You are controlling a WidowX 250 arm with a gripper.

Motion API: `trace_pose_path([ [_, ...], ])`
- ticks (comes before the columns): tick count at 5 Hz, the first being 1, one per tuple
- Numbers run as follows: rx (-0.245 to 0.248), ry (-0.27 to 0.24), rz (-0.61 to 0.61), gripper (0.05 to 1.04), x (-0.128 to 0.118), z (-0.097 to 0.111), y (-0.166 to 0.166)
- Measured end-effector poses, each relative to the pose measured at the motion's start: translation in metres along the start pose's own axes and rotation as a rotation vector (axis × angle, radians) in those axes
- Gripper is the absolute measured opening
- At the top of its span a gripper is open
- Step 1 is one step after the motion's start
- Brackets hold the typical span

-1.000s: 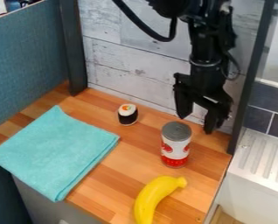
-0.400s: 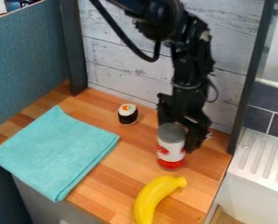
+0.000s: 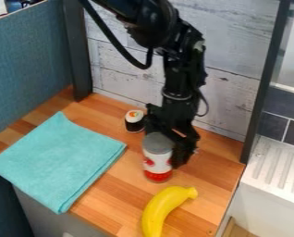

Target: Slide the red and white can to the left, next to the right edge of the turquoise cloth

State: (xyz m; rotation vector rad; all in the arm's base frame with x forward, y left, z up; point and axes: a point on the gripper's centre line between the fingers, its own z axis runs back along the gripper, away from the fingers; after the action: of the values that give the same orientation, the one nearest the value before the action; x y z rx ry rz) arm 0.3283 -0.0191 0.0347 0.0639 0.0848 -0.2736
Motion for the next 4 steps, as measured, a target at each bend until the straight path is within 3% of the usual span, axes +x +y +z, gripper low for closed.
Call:
trace_pose_path([
  [1, -0.025, 0.054, 0.045, 0.999, -0.027, -0.004, 0.014],
  [2, -0.034, 0.066, 0.105, 0.999, -0.056, 0.004, 0.024],
  [4, -0.101, 0.016, 0.141, 0.999, -0.060, 0.010, 0.025],
])
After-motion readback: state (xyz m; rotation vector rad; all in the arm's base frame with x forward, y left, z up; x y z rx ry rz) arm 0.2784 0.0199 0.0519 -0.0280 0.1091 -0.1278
